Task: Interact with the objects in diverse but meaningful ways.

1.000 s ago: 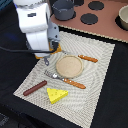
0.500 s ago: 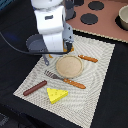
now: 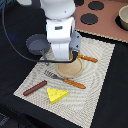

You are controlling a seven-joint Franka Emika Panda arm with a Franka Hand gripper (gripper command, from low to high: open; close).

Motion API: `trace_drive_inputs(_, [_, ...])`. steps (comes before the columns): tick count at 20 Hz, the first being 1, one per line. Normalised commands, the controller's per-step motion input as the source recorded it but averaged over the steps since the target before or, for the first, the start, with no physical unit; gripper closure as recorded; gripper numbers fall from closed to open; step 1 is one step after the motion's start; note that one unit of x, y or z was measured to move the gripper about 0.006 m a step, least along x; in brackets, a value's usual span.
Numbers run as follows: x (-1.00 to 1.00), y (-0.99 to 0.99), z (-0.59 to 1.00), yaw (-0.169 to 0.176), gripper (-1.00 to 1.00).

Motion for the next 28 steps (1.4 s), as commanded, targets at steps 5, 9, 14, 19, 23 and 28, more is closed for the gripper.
trace_drive_inputs(5, [0.66,0.12,0.00,-0.024,1.00])
trace_drive_inputs(9, [0.11,-0.06,-0.07,0.000,1.00])
trace_drive_inputs(14, [-0.01,-0.12,-0.09,0.000,1.00])
trace_drive_inputs(19, [0.33,0.15,0.06,-0.034,-1.00])
trace_drive_inputs(23, [0.69,0.42,0.26,-0.061,-1.00])
trace_drive_inputs(28, [0.51,0.41,0.42,-0.065,-1.00])
